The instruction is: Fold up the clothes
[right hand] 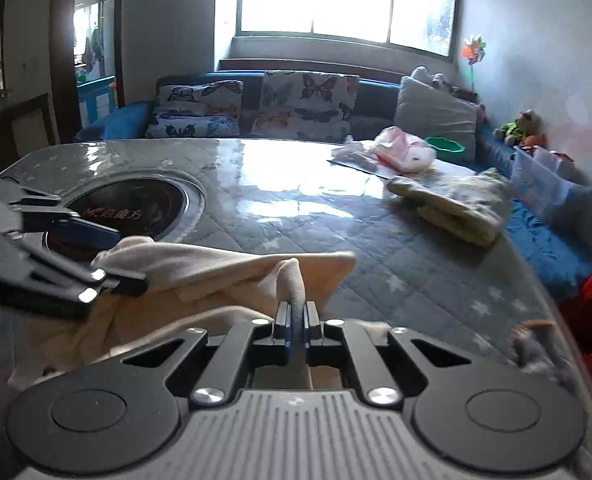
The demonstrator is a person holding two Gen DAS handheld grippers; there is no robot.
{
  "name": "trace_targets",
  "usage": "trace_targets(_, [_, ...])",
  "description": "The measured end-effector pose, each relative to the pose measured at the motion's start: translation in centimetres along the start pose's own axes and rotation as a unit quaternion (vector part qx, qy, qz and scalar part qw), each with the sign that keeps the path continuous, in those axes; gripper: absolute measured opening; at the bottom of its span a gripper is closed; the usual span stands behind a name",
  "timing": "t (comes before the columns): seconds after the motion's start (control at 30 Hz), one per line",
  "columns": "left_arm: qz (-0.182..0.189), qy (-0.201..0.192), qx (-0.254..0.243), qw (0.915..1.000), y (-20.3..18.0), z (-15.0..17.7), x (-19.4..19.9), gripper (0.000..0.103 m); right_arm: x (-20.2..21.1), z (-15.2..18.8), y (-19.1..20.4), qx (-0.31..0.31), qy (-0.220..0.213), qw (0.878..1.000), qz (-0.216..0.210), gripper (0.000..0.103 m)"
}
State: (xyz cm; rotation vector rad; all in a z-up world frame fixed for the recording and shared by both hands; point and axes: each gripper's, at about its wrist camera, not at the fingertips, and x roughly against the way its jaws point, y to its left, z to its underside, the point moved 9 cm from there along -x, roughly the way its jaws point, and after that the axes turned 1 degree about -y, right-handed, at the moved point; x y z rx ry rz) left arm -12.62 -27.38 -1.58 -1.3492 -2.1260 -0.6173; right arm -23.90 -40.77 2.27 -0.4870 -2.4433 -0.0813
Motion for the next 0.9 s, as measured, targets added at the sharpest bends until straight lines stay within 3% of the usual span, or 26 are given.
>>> trace_targets(0.1, [-0.003, -0.006, 0.007, 1.0, 0.4, 0.3, 0.2, 0.015, 1.8, 0.9, -0.5, 0.001, 0.005, 1.0, 0.016, 0.005])
trace_targets(0.27, [-0.019, -0.024, 0.044, 0.9986, 2.8, 0.7, 2.2, 0.012, 3.6, 3.3, -1.4, -0.003, 0.043, 0.998, 0.039, 0.005])
trace_targets(0.47, [-0.049, -0.026, 0.089, 0.9944, 6.9, 2.6, 4.9, 0.011, 3.6, 5.3, -0.9, 0.004, 0.088, 0.996, 0.023, 0.006])
trace_targets(0.53, [-0.061, -0.027, 0.099, 0.9929, 8.2, 3.8, 6.3, 0.01, 3.3, 4.8, -0.6, -0.002, 0.085, 0.996, 0.012, 0.009])
trace_targets(0.63, [-0.075, -0.017, 0.116, 0.9903, 10.0, 6.3, 8.2, 0.01, 2.8, 3.9, -0.3, -0.014, 0.075, 0.997, -0.005, 0.033])
trace_targets(0.9, [-0.116, 0.037, 0.165, 0.9787, 14.4, 13.1, 11.4, 0.014, 1.4, 1.5, 0.7, -0.044, 0.051, 0.997, -0.048, 0.034])
